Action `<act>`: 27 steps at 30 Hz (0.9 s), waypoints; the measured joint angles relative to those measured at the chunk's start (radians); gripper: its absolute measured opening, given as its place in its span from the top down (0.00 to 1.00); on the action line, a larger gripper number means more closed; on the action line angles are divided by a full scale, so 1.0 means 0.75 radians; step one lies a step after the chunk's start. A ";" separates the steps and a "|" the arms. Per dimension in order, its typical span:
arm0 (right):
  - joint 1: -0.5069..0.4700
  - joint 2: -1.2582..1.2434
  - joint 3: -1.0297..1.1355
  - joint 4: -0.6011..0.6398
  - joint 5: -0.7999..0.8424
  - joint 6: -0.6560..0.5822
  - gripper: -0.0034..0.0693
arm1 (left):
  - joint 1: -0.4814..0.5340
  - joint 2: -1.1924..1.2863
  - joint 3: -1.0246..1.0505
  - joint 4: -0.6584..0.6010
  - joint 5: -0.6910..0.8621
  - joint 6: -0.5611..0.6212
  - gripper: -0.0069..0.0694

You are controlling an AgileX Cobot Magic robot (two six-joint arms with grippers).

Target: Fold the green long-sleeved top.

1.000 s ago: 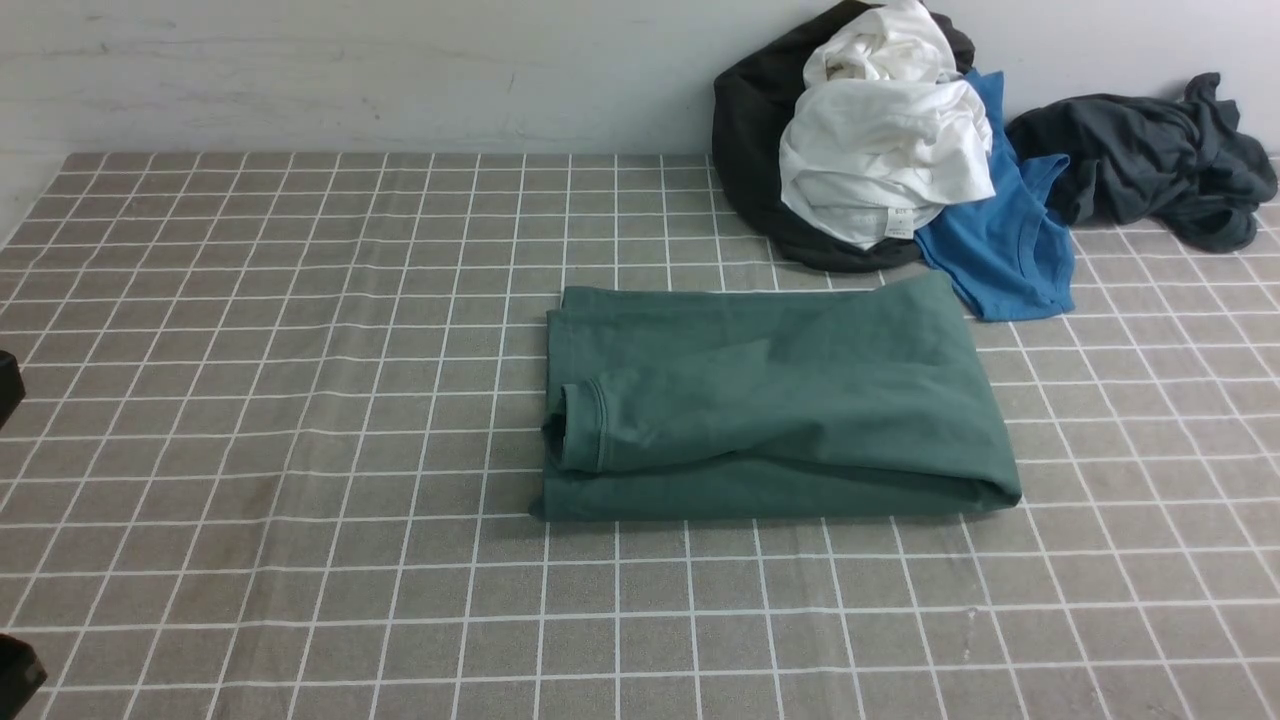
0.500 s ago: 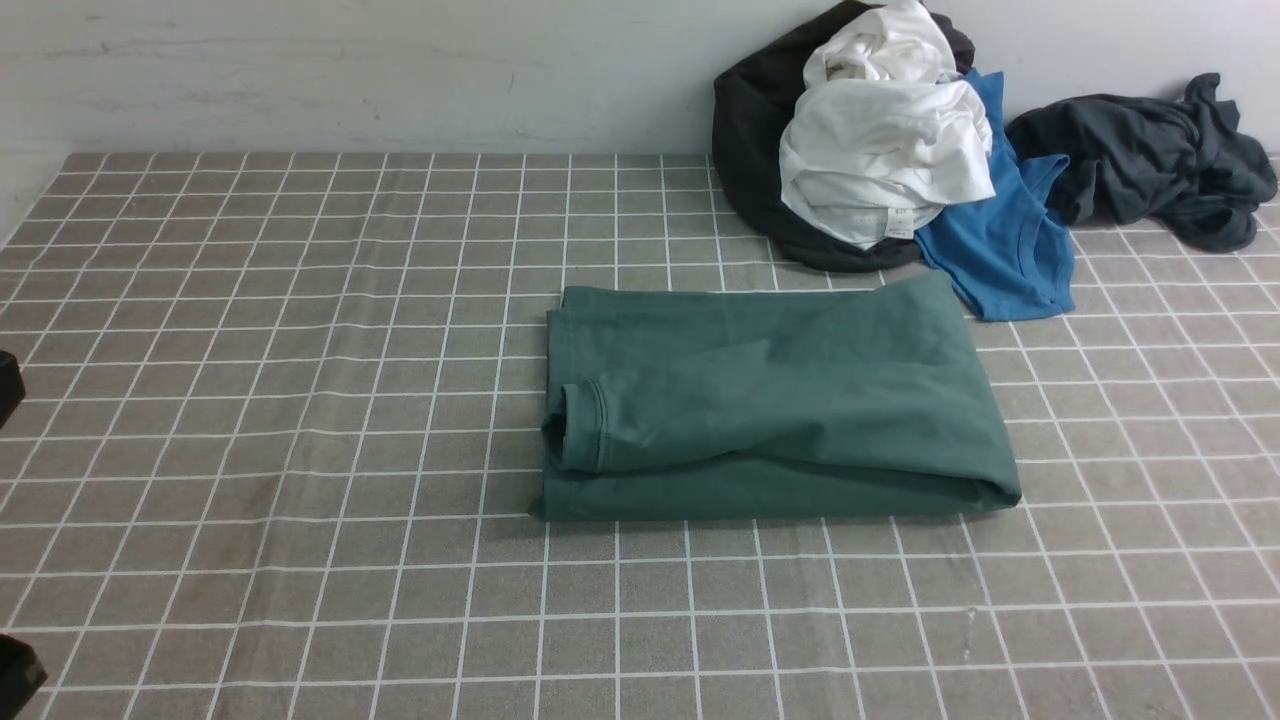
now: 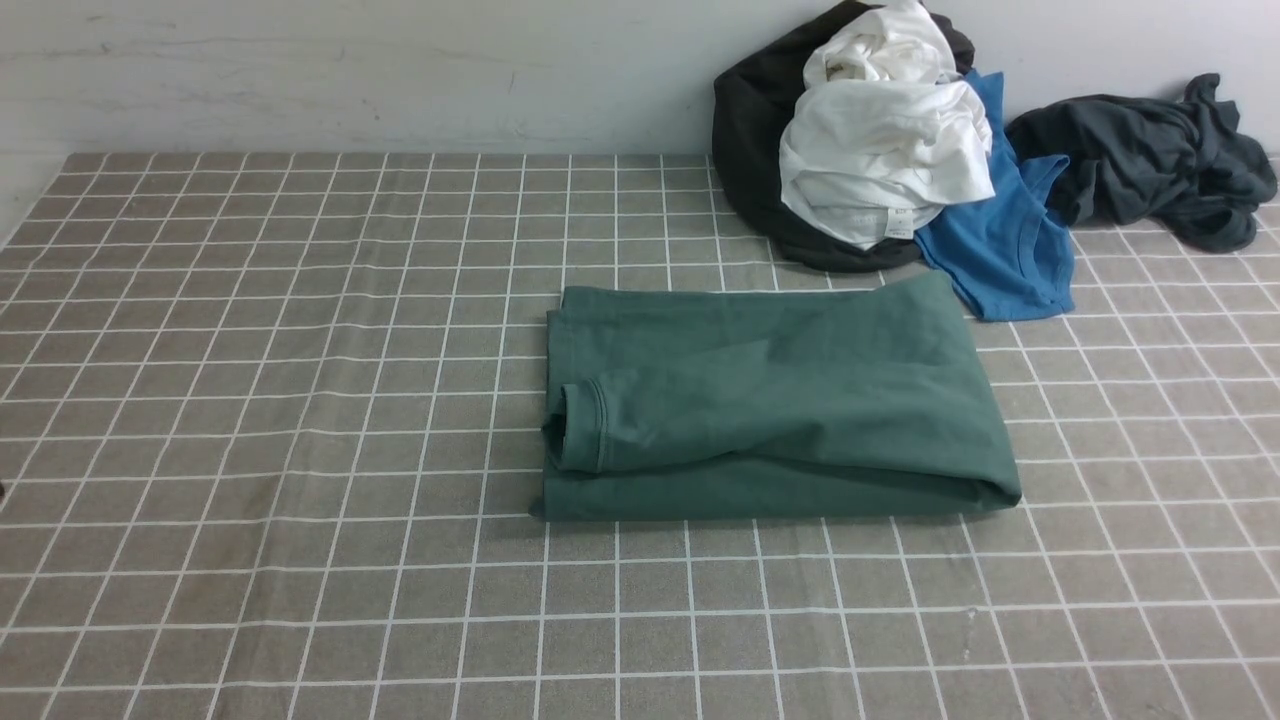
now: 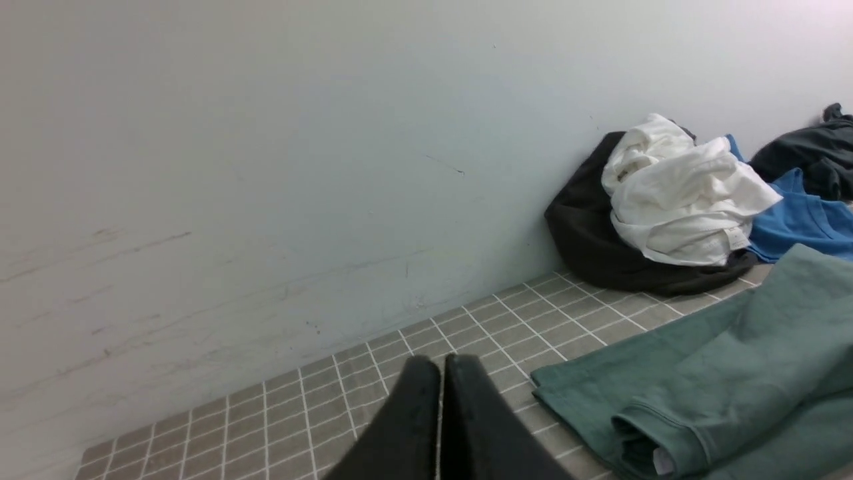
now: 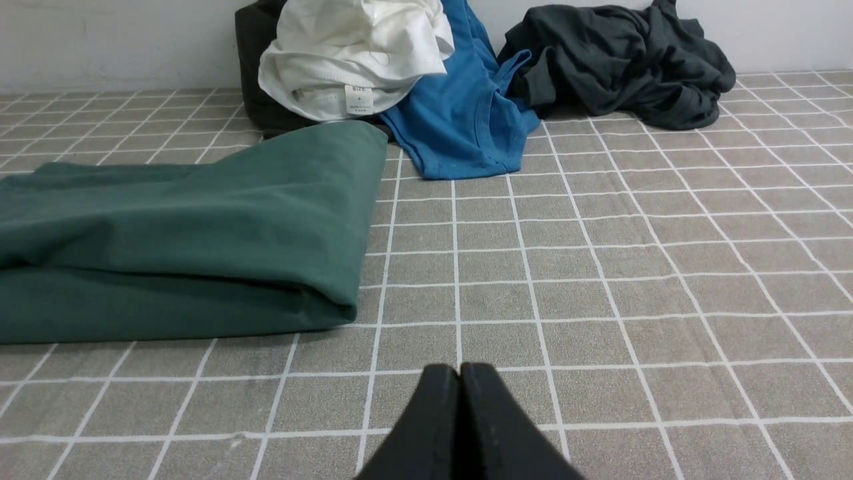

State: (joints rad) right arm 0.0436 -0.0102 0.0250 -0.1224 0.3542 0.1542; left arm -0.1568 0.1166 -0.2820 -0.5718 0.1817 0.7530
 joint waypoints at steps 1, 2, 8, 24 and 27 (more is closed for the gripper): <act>0.000 0.000 0.000 0.000 0.000 0.000 0.97 | 0.000 -0.033 0.028 0.001 -0.018 0.001 0.92; 0.000 0.000 0.000 0.000 0.000 0.000 0.97 | 0.000 -0.065 0.052 0.003 -0.033 0.001 0.92; 0.000 0.000 0.000 0.000 0.001 0.000 0.97 | 0.000 -0.146 0.238 0.079 -0.127 -0.111 0.92; 0.000 0.000 0.000 0.000 0.002 0.001 0.97 | 0.085 -0.169 0.412 0.537 0.213 -0.841 0.92; 0.000 0.000 0.000 0.000 0.002 0.001 0.97 | 0.087 -0.169 0.414 0.557 0.248 -0.857 0.92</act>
State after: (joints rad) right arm 0.0436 -0.0102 0.0250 -0.1224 0.3560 0.1551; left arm -0.0919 -0.0102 0.0282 -0.1538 0.3675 0.1100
